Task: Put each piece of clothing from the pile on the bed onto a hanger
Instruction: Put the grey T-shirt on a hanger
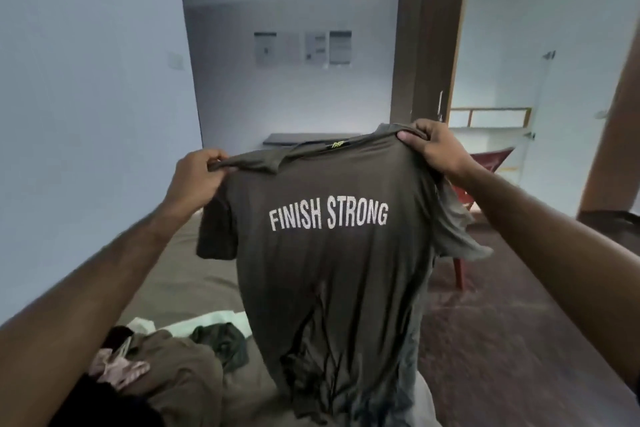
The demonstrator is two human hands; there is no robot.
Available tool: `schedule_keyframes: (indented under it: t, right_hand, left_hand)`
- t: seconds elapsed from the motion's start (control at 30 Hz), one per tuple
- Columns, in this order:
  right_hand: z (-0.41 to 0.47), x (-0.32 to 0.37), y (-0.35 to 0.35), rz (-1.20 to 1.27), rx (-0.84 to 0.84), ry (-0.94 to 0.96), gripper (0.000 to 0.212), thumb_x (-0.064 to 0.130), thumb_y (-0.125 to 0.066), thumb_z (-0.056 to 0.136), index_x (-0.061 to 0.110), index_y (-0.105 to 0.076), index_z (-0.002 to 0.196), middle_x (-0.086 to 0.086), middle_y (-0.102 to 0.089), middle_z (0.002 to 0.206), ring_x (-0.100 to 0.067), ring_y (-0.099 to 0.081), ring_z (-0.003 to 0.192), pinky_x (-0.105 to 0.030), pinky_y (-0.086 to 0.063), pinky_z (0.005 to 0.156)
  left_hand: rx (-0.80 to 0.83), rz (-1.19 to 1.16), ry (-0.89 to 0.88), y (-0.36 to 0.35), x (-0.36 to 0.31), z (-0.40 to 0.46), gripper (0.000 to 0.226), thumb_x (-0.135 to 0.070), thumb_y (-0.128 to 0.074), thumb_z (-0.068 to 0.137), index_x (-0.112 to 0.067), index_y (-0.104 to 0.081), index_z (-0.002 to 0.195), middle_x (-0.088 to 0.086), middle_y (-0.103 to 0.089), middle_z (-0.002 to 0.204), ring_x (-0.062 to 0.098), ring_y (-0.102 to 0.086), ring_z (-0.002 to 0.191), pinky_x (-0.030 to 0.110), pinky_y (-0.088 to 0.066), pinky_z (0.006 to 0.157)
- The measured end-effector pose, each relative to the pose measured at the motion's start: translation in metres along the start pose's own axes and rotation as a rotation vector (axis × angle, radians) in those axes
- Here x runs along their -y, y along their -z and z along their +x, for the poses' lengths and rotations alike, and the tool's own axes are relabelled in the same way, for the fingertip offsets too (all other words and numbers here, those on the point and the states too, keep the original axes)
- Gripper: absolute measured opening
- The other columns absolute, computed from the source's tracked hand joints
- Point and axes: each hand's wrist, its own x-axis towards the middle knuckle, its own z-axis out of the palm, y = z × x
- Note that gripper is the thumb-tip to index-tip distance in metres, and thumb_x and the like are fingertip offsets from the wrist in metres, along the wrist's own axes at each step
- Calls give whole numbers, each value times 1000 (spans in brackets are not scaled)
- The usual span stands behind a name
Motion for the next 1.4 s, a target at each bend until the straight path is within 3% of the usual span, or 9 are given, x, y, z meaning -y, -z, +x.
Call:
schedule_keyframes:
  t: [0.17,0.3,0.4,0.6,0.77,0.9,1.07,1.23,1.4]
  right_hand:
    - [-3,51,31,345,131,-43,21,29,-71,91,9,-67,97,-8,-65,89,-15,-60,78,-25,-49,70]
    - [-9,86,64,521,452,-123,29,17,-57,98,6,-65,124,-11,-71,113,-17,-70,94,-25,-57,81]
    - [-5,100,80,632,573,-101,40,14,-51,95,2,-55,133,-13,-69,112,-18,-71,92,-27,-58,81]
    - [19,75,55,622,606,-132,39,11,-45,102,6,-56,139,-17,-63,130,-20,-70,102,-30,-57,91]
    - [26,-29,-13,323,651,-315,15,16,-61,93,10,-69,104,-8,-71,101,-17,-69,84,-27,-59,74]
    - [27,-149,-97,14,644,-372,24,25,-76,86,6,-71,99,-4,-72,100,-10,-69,86,-27,-55,81]
    - [15,-289,-219,-119,696,-449,22,6,-78,85,5,-68,104,-4,-69,93,-16,-64,88,-10,-49,67]
    - [-6,-408,-317,-321,811,-523,41,0,-75,83,5,-59,120,-16,-66,116,-32,-63,108,-29,-48,85]
    - [-15,-442,-330,-411,676,-507,51,50,-83,75,22,-56,109,0,-63,108,-20,-59,100,-38,-49,90]
  left_hand:
    - [-5,-88,-122,51,-33,12,4,-19,-72,90,-16,-74,92,1,-72,90,20,-63,89,28,-48,84]
    - [396,-484,-50,103,-54,5,43,-55,-90,58,-21,-78,80,-8,-71,77,5,-63,72,11,-49,66]
    - [612,-657,47,128,-52,10,70,-56,-97,41,-13,-79,94,6,-75,92,12,-71,76,19,-56,66]
    - [545,-718,109,117,-37,33,59,-55,-95,47,-18,-73,87,4,-72,86,11,-70,71,21,-58,64]
    - [393,-433,219,27,43,34,28,-33,-78,78,-15,-63,94,11,-66,85,18,-60,70,21,-51,62]
    - [323,-94,191,-81,146,6,14,-17,-75,88,-15,-61,88,13,-65,82,19,-57,76,28,-41,71]
    - [431,145,43,-203,260,-31,51,17,-64,79,-33,-54,71,-1,-56,76,15,-52,74,24,-41,74]
    - [670,607,-88,-294,360,-68,26,-2,-65,82,-28,-65,84,7,-53,97,33,-58,83,47,-49,69]
    - [563,688,-330,-351,362,-80,33,-18,-73,82,-22,-66,114,7,-60,124,33,-58,106,48,-42,85]
